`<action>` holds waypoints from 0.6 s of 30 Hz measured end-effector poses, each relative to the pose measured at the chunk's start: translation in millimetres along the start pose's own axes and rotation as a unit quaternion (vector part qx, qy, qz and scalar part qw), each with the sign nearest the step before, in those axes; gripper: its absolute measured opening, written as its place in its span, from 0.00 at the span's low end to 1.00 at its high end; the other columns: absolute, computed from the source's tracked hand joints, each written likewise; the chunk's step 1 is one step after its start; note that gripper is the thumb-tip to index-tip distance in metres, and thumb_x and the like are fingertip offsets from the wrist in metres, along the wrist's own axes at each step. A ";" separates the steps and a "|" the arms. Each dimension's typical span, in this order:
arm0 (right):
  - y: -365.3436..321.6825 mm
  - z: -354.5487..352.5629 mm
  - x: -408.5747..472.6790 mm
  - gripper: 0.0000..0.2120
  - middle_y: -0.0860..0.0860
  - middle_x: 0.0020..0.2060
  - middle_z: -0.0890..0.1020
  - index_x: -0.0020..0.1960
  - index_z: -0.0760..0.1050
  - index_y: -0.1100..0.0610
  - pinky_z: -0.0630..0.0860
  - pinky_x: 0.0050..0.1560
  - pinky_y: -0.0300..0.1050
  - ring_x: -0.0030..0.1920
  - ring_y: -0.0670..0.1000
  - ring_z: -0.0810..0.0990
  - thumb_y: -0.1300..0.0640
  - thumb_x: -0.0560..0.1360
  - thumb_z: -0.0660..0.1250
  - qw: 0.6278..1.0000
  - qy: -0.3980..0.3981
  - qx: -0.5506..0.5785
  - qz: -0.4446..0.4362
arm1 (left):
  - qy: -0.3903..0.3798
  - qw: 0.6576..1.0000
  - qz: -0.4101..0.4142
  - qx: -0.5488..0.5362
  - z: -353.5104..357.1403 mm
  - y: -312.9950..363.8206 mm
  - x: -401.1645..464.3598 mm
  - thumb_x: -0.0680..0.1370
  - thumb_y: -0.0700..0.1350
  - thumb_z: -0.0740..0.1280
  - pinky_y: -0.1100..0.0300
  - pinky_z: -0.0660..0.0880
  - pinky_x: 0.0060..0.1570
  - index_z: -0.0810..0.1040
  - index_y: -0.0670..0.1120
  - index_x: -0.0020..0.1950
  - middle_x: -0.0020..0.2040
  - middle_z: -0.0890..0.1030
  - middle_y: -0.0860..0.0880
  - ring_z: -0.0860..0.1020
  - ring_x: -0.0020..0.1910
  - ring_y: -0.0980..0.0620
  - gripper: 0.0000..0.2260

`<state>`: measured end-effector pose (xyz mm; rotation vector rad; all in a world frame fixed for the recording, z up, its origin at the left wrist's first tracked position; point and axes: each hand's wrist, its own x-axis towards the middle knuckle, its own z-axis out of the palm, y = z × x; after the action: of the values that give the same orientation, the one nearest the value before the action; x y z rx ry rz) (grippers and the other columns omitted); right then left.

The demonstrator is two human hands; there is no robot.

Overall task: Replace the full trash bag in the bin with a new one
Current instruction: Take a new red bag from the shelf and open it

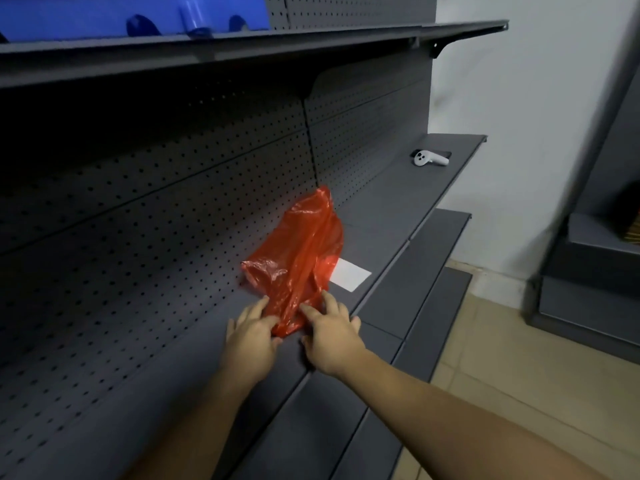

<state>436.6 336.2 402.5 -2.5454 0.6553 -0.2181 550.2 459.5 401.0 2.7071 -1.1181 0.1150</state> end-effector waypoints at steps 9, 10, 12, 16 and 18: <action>7.7 -29.7 47.9 0.10 0.57 0.57 0.79 0.51 0.84 0.58 0.60 0.60 0.28 0.59 0.55 0.76 0.64 0.74 0.66 0.972 0.154 0.176 -0.026 | 0.058 0.968 -0.031 -0.243 -80.9 15.0 34.8 0.71 0.45 0.77 0.74 0.69 0.44 0.87 0.48 0.51 0.45 0.84 0.58 0.81 0.43 0.61 0.09; 4.9 -42.0 53.7 0.10 0.57 0.54 0.81 0.50 0.85 0.58 0.61 0.58 0.29 0.58 0.55 0.77 0.65 0.73 0.66 0.965 0.178 0.190 -0.028 | 0.090 0.961 -0.041 -0.260 -94.4 20.0 40.4 0.72 0.45 0.77 0.74 0.68 0.42 0.87 0.48 0.51 0.41 0.83 0.59 0.79 0.40 0.64 0.09; -1.6 -70.6 65.2 0.11 0.56 0.51 0.83 0.49 0.85 0.58 0.64 0.56 0.31 0.55 0.55 0.78 0.66 0.72 0.66 0.951 0.224 0.211 -0.037 | 0.148 0.943 -0.054 -0.294 -120.7 31.9 52.1 0.73 0.46 0.76 0.71 0.69 0.39 0.87 0.47 0.50 0.39 0.83 0.57 0.77 0.36 0.66 0.08; -8.3 -138.3 74.2 0.13 0.56 0.52 0.83 0.50 0.85 0.57 0.68 0.60 0.35 0.56 0.53 0.77 0.67 0.72 0.65 0.935 0.283 0.202 -0.075 | 0.225 0.917 -0.041 -0.328 -168.3 60.2 72.9 0.75 0.50 0.74 0.61 0.78 0.44 0.87 0.47 0.46 0.38 0.86 0.54 0.83 0.38 0.55 0.08; -4.7 -173.0 65.9 0.14 0.55 0.52 0.80 0.51 0.85 0.57 0.66 0.60 0.35 0.55 0.51 0.76 0.68 0.73 0.65 0.928 0.315 0.183 -0.084 | 0.244 0.908 -0.018 -0.340 -186.7 78.4 75.6 0.75 0.51 0.73 0.54 0.81 0.47 0.86 0.48 0.42 0.35 0.86 0.53 0.84 0.37 0.53 0.08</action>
<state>449.3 233.5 556.1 -2.1445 0.5491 -1.1393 550.0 394.9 607.2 1.9238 -0.7633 0.3116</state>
